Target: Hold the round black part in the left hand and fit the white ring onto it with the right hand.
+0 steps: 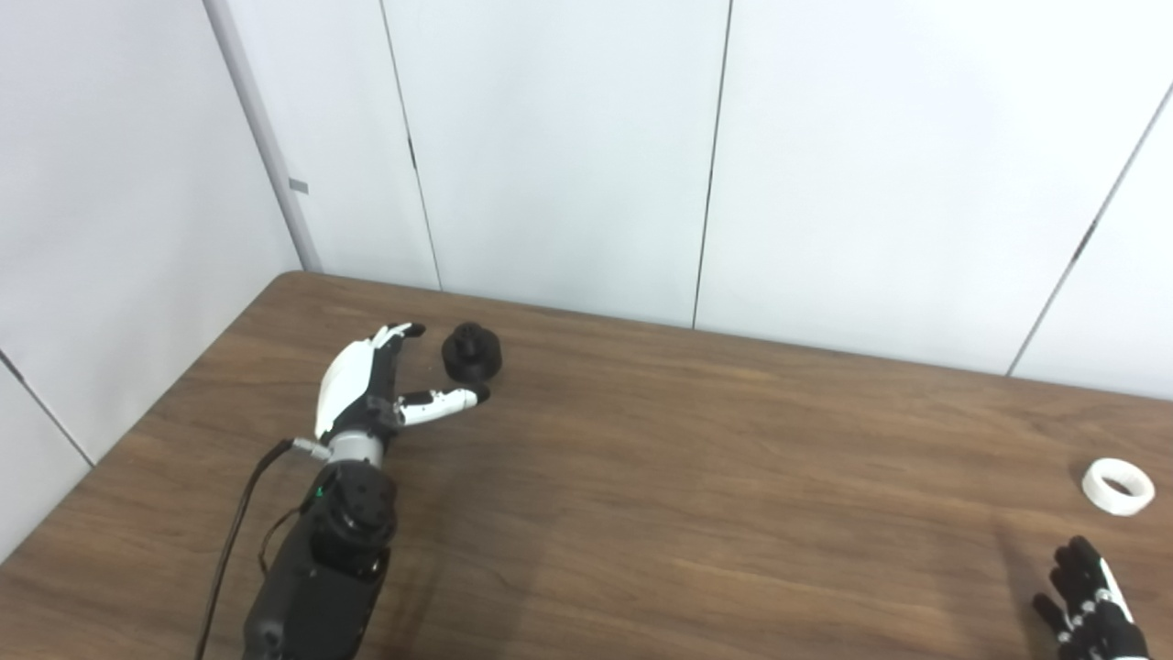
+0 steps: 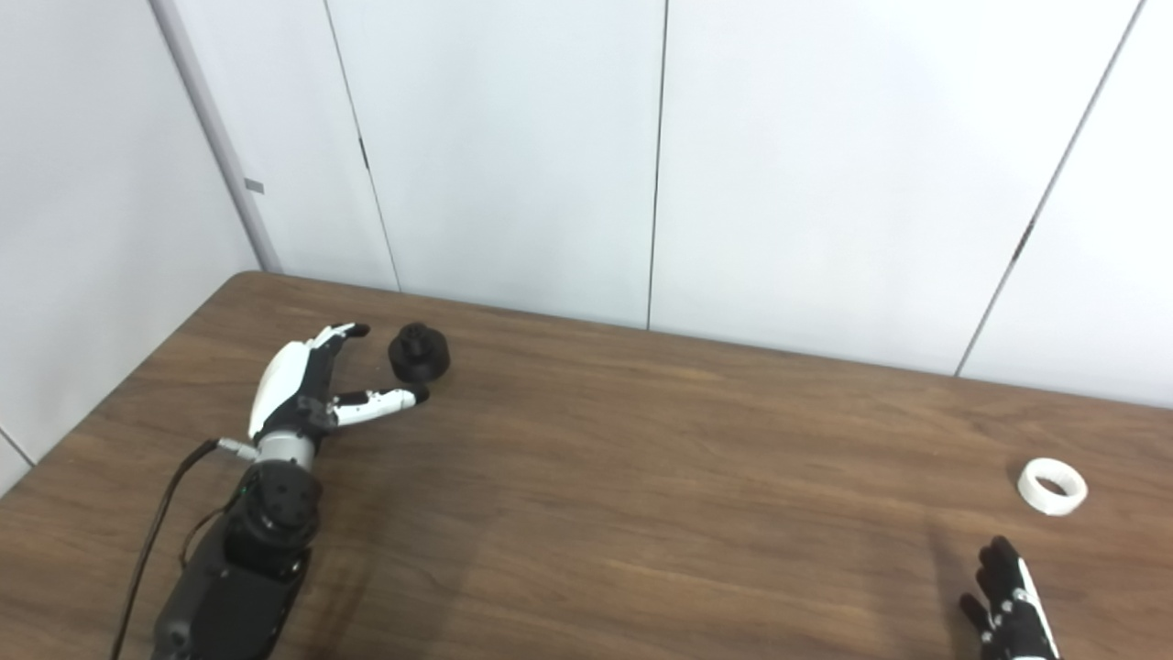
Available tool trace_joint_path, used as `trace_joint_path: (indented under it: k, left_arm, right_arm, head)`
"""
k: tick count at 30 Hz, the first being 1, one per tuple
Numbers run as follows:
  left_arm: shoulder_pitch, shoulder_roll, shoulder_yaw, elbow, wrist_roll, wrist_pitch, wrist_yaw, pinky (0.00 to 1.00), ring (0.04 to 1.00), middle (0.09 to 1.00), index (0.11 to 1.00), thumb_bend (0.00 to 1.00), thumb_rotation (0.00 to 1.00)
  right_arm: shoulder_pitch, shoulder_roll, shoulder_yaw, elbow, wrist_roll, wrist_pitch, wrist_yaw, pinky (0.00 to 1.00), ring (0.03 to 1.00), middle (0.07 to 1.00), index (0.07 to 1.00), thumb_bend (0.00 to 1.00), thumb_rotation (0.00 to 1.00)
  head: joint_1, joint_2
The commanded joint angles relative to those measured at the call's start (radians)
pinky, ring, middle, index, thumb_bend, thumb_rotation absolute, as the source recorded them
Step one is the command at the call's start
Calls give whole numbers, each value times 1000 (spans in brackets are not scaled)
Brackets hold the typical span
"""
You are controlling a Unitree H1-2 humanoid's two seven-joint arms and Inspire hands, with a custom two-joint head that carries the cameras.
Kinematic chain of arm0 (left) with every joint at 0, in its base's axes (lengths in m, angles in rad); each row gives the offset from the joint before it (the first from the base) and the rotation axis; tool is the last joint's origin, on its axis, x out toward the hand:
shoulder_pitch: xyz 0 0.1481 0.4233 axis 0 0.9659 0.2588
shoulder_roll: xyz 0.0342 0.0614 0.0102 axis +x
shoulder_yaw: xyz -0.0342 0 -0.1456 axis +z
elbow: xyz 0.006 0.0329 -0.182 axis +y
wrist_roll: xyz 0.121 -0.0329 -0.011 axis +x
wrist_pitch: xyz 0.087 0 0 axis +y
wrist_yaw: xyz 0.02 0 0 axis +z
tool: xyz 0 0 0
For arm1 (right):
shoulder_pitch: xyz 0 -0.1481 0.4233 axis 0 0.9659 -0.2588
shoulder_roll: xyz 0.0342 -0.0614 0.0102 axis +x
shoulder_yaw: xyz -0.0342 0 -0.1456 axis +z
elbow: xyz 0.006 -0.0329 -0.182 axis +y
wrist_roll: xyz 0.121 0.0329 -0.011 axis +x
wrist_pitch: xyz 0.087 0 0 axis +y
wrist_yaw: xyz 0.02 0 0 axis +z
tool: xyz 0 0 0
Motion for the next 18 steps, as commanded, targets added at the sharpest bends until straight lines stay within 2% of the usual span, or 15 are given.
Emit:
trace_joint_path:
  k: [1, 4, 18]
  left_arm:
    - [-66, 42, -13, 15, 24, -12, 13, 1000, 1000, 965, 860, 960, 356]
    - [-96, 58, -40, 62, 32, -9, 7, 1000, 1000, 962, 850, 971, 346]
    - [-197, 124, -133, 244, 58, -3, 0, 1000, 1000, 975, 857, 969, 368]
  right_arm:
    - [22, -4, 2, -10, 4, 2, 2, 1000, 1000, 995, 999, 596, 1000]
    - [21, -1, 4, -8, 0, -1, -1, 1000, 1000, 994, 997, 568, 1000]
    - [28, -2, 10, -8, -35, -10, -14, 1000, 1000, 982, 983, 606, 1000]
  head:
    - [-1, 1]
    - [-6, 0]
    - [-17, -2]
